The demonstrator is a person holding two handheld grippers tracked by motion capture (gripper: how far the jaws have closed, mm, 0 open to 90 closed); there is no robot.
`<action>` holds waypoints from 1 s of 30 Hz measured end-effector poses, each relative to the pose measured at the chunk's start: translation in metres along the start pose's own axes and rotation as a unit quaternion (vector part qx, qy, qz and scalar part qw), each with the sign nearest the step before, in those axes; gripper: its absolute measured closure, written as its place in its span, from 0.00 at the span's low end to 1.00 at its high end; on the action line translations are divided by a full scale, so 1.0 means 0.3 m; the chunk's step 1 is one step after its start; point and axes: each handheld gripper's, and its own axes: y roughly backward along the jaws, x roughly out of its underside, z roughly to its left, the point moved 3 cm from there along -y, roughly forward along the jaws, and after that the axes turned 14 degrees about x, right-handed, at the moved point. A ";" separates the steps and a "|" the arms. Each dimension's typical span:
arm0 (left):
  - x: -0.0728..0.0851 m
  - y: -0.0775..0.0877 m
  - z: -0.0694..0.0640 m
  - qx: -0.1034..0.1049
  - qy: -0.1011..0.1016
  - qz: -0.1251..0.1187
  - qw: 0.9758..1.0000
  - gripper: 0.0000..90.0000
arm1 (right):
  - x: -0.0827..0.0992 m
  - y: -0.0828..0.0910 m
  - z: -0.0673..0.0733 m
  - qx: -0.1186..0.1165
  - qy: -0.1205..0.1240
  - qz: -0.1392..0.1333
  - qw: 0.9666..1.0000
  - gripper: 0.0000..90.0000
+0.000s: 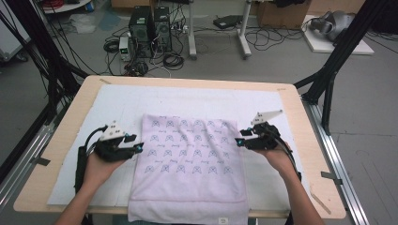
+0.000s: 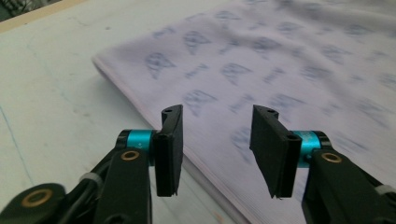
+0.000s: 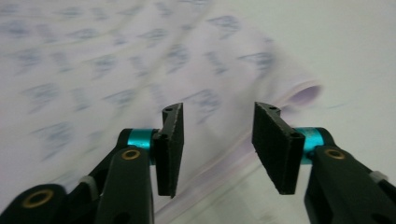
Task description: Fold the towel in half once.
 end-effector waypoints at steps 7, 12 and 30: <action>0.020 -0.110 0.072 0.013 0.031 0.034 0.999 0.66 | -0.047 -0.107 -0.027 0.030 0.020 0.034 0.999 0.66; 0.014 -0.130 0.044 0.026 0.008 0.042 0.999 0.70 | -0.035 -0.100 0.018 -0.008 0.019 0.008 1.000 0.70; -0.010 -0.049 0.009 0.026 -0.006 0.013 1.000 0.98 | -0.016 -0.038 0.028 -0.013 0.000 -0.014 1.000 0.97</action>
